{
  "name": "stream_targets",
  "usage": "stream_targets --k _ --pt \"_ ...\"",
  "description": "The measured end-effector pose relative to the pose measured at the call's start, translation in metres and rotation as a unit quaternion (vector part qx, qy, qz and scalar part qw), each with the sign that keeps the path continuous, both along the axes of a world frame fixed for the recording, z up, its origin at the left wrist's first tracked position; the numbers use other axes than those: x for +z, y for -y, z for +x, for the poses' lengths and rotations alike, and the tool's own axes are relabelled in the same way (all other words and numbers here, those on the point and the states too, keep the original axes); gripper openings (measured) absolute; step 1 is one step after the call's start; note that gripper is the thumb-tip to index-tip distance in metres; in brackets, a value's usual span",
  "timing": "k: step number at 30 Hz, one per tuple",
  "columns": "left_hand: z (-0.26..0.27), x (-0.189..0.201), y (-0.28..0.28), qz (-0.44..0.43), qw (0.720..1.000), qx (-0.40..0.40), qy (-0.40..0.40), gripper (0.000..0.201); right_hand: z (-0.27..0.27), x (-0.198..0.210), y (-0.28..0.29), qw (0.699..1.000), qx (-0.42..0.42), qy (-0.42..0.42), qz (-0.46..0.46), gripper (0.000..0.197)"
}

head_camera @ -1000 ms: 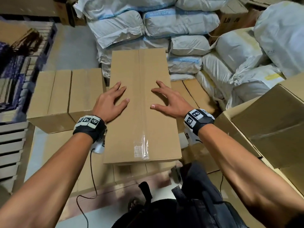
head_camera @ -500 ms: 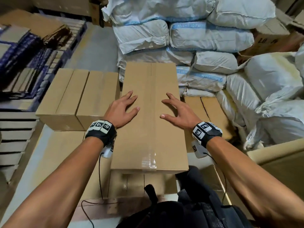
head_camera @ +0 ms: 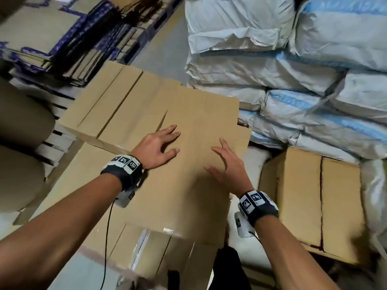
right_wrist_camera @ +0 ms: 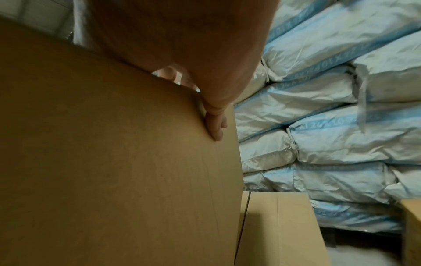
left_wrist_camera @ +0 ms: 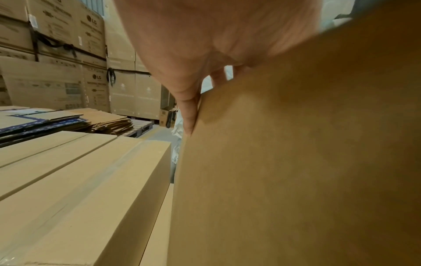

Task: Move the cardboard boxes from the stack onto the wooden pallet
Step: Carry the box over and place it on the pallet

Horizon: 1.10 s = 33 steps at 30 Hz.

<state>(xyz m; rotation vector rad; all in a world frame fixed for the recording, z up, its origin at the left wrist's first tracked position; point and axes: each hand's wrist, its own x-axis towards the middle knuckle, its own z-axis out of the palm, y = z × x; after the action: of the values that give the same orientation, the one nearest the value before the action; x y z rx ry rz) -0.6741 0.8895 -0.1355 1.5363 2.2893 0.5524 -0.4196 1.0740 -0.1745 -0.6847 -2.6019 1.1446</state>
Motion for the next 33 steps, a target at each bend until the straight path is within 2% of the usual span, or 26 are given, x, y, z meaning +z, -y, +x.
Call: stream_targets --k 5,11,16,22,27,30,33 --pt "-0.033 -0.035 -0.026 -0.030 1.000 0.000 0.010 0.064 -0.030 -0.049 -0.023 0.999 -0.006 -0.047 -0.026 0.075" --pt "-0.072 -0.094 -0.051 -0.021 0.999 -0.005 0.025 0.064 -0.066 -0.114 -0.038 0.998 -0.036 -0.053 -0.026 0.067" --pt "-0.105 -0.135 -0.067 -0.031 0.999 -0.007 0.034 0.064 -0.098 -0.147 -0.049 0.996 -0.058 -0.054 -0.041 0.074" --pt "-0.144 -0.165 -0.093 -0.003 0.999 0.030 0.039 0.059 -0.144 -0.187 -0.062 0.996 -0.059 -0.047 -0.040 0.076" --pt "-0.166 -0.187 -0.113 -0.012 0.997 0.045 0.061 0.067 -0.170 -0.224 -0.073 0.999 -0.026 0.003 -0.026 0.077" --pt "-0.158 -0.198 -0.109 -0.070 0.996 0.022 0.055 0.071 -0.179 -0.240 -0.071 0.998 0.002 0.058 -0.018 0.074" --pt "-0.147 -0.205 -0.088 -0.113 0.993 0.002 0.036 0.076 -0.180 -0.242 -0.064 0.997 -0.016 0.070 0.001 0.077"
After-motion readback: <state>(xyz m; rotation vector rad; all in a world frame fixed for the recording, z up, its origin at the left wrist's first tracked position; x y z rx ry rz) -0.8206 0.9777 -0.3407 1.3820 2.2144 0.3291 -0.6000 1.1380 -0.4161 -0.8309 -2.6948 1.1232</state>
